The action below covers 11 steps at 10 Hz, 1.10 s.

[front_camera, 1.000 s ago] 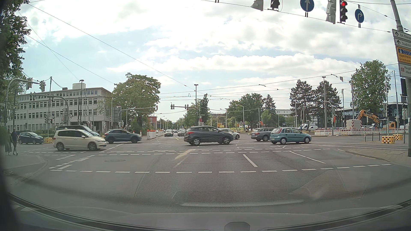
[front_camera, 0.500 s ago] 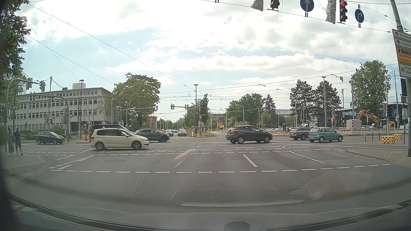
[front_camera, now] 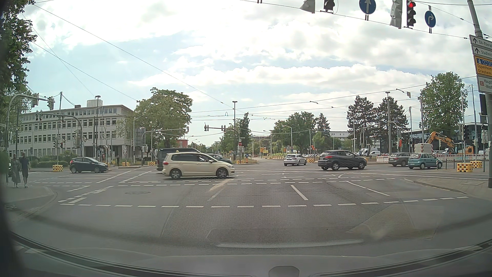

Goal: Follow the waypoints while adhering to traffic rules and regulations

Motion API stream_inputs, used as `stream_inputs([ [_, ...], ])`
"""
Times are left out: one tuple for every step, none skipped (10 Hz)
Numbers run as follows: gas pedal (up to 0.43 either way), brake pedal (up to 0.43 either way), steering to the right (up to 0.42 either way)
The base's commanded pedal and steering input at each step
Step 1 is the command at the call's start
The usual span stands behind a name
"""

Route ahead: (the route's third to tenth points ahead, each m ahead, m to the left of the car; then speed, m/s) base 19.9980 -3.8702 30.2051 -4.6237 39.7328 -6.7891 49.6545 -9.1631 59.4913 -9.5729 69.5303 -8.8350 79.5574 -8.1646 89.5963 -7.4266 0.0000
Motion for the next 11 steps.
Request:
stream_inputs([
  [0.000,0.262,0.020],
  [0.000,0.262,0.020],
  [0.000,0.268,0.020],
  [0.000,0.268,0.021],
  [0.000,0.262,0.020],
  [0.000,0.268,0.021],
  [0.000,0.262,0.021],
  [0.000,0.268,0.021],
  [0.000,0.268,0.020],
  [0.000,0.268,0.020],
  [0.000,0.268,0.020],
])
